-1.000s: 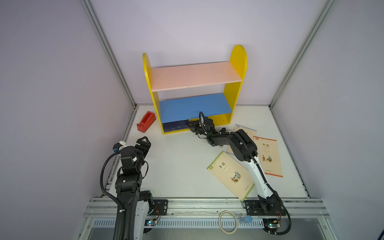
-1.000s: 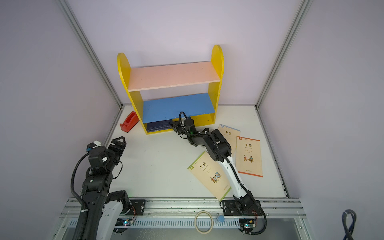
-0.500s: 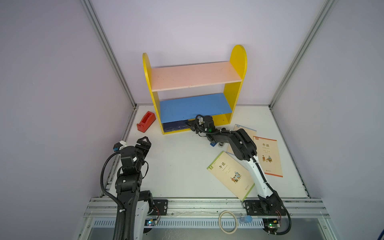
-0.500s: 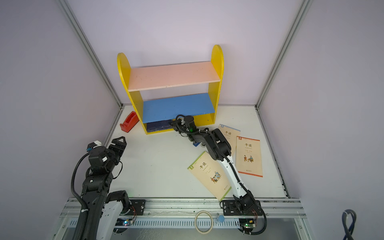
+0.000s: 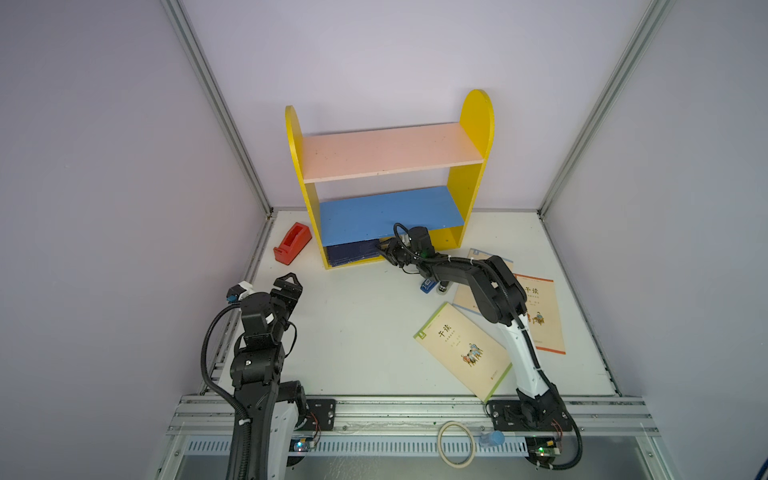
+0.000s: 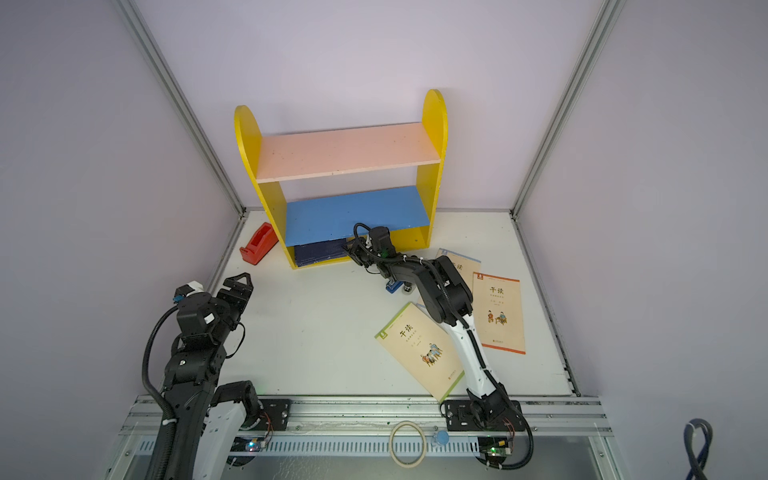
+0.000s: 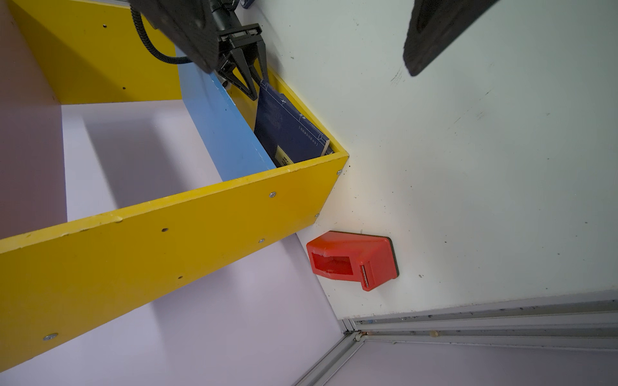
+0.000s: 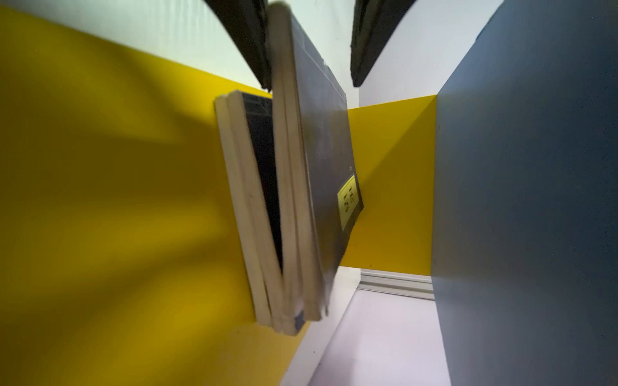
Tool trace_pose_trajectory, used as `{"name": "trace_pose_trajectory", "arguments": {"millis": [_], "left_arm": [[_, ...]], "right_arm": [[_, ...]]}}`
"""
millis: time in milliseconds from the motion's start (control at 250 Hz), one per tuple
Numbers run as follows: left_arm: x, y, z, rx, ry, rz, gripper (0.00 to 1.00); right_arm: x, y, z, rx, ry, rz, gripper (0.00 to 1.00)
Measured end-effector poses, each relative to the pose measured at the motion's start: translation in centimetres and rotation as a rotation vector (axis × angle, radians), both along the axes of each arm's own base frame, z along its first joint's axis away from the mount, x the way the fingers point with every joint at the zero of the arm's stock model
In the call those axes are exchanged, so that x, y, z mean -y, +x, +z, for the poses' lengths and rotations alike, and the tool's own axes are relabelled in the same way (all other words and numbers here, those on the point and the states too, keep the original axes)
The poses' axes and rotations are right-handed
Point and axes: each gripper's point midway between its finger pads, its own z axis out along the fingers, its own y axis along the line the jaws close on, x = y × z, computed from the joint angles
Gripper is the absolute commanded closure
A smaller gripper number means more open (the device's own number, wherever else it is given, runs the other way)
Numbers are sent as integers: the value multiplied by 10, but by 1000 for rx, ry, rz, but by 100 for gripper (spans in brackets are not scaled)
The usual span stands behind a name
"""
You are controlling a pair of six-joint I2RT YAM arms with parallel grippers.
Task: Stacking books/files
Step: Place the book on the bookshelf.
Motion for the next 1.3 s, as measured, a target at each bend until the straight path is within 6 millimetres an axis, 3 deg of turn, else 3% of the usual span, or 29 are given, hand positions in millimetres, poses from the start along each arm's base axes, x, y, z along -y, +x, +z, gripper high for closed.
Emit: {"name": "trace_pose_trajectory", "arguments": {"millis": [212,444,608,760,1104,1300], "left_arm": [[1,0,1,4,0,-3,10],[1,0,0,-1,-2,-5,10],[1,0,0,-1,-2,-5,10],[1,0,0,-1,-2,-5,10],[1,0,0,0,-2,-5,10],[1,0,0,1,-2,-5,10]], "right_arm": [[17,-2,-10,-33,-122,-47,55],[29,-20,-17,-23,-177,-74,59],[20,-32,-15,-9,-156,-63,62],[13,-27,-13,15,-115,-66,75],[5,-15,-15,23,-44,-92,73],[13,-23,-22,11,-43,-112,73]]}}
